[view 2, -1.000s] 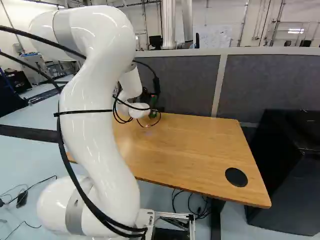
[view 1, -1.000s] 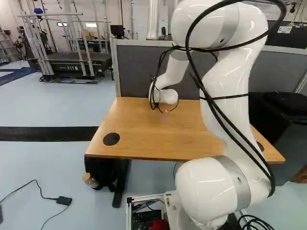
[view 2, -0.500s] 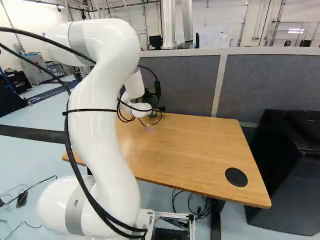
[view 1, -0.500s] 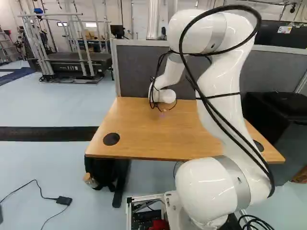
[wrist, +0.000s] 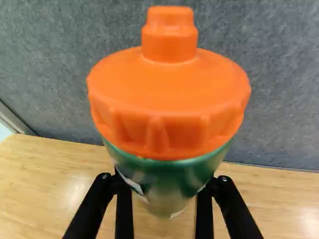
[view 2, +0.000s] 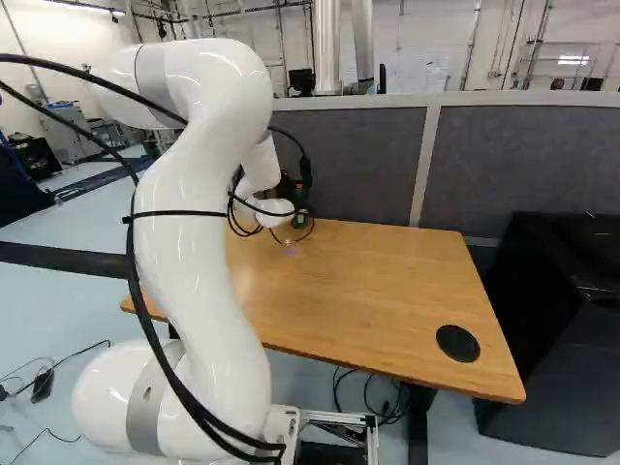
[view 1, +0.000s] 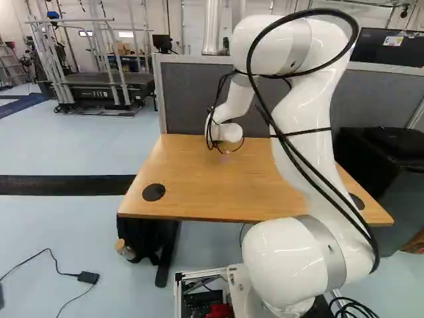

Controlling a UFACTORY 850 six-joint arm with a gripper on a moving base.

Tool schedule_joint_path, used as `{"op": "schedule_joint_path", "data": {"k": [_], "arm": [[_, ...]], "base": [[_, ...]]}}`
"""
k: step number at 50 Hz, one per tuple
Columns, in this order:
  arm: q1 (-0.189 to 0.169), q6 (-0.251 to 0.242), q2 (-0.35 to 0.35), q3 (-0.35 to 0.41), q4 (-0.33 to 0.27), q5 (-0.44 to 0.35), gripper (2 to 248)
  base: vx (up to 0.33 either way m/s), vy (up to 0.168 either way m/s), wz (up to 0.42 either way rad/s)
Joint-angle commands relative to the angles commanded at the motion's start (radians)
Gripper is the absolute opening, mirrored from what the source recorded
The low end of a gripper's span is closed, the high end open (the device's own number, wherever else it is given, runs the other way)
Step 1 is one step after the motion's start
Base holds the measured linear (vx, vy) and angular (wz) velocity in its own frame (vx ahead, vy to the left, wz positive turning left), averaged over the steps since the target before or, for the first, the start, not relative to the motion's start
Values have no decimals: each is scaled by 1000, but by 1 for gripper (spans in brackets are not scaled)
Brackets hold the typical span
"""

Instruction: Pick up the green bottle from the table

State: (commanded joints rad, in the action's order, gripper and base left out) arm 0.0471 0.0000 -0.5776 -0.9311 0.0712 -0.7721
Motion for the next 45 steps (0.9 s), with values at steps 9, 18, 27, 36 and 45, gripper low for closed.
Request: {"op": "schedule_joint_path", "data": {"k": [9, 18, 27, 36, 45], "arm": [[0, 0, 29, 24, 0, 0, 112], [1, 0, 74, 63, 0, 0, 112], [2, 0, 130, 112, 0, 0, 112], [5, 0, 191, 166, 0, 2, 112], [10, 0, 253, 219, 0, 26, 112]], "base": [[0, 0, 0], [0, 0, 0], [0, 0, 0], [0, 0, 0], [0, 0, 0]]}}
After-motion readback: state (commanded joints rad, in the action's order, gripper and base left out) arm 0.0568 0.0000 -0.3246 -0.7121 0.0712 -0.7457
